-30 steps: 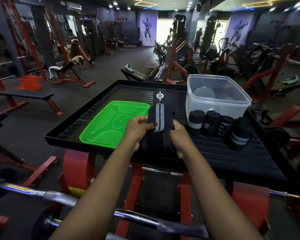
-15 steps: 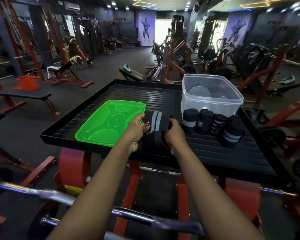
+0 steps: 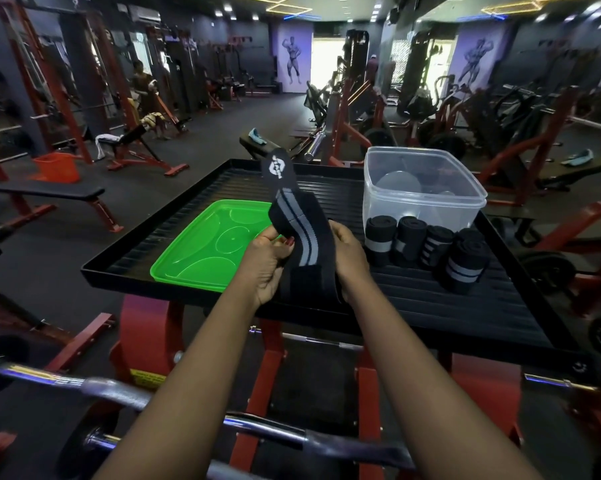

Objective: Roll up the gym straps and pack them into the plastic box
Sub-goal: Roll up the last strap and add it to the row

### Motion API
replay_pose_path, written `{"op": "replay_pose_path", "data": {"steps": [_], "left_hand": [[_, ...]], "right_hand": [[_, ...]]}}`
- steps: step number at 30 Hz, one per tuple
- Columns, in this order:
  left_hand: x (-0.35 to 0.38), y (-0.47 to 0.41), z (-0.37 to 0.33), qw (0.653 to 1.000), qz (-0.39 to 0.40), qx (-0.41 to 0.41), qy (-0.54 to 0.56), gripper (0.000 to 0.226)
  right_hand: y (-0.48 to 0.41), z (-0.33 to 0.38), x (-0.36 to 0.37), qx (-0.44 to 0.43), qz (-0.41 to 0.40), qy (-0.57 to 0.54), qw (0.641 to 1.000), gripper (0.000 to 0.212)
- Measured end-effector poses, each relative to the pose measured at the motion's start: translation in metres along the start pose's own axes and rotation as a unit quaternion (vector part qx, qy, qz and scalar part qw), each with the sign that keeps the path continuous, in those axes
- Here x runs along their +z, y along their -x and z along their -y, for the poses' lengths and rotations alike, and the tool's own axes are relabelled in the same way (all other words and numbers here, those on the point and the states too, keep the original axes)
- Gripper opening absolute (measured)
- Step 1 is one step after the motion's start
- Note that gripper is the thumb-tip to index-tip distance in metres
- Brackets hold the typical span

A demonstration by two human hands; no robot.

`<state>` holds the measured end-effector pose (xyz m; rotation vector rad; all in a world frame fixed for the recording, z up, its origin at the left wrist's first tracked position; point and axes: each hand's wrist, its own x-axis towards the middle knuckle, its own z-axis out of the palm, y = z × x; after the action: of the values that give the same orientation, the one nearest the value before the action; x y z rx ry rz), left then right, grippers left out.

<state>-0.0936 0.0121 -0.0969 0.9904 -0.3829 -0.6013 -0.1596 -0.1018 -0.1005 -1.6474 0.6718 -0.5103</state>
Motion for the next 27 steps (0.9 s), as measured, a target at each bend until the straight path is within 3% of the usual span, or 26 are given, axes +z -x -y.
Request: {"op": "replay_pose_path", "data": {"steps": [3,7,11,14,16,18,22,25,27], "left_hand": [[-0.003,-0.003,0.001,0.999,-0.02,0.015,0.024,0.032],[-0.002,0.0,0.007,0.999,-0.022,0.018,-0.024,0.024],[0.004,0.006,0.001,0.996,-0.019,0.038,-0.076,0.025],[-0.005,0.002,-0.005,1.0,-0.02,0.021,-0.003,0.041],[-0.009,-0.002,-0.005,0.999,-0.034,-0.012,0.011,0.034],[-0.008,-0.005,-0.001,0.995,-0.06,-0.05,-0.056,0.025],[0.001,-0.006,0.007,0.982,-0.056,-0.094,-0.154,0.025],[0.004,-0.005,0.009,0.981,-0.038,-0.088,-0.17,0.032],[0.005,-0.006,0.009,0.978,-0.051,-0.077,-0.189,0.035]], "right_hand": [[-0.007,-0.008,-0.001,-0.029,-0.014,-0.063,0.997,0.045],[0.018,0.013,-0.007,-0.14,-0.045,-0.12,0.982,0.038],[0.024,0.016,-0.01,-0.106,0.055,-0.199,0.973,0.043],[0.028,0.017,-0.017,-0.092,0.129,-0.224,0.962,0.046],[0.031,0.016,-0.022,-0.088,0.192,-0.229,0.95,0.047],[0.034,0.016,-0.026,-0.087,0.232,-0.211,0.946,0.046],[0.032,0.014,-0.031,-0.078,0.288,-0.226,0.927,0.02],[0.025,0.007,-0.028,-0.063,0.283,-0.27,0.918,0.043],[0.025,0.007,-0.028,-0.043,0.259,-0.253,0.931,0.034]]}}
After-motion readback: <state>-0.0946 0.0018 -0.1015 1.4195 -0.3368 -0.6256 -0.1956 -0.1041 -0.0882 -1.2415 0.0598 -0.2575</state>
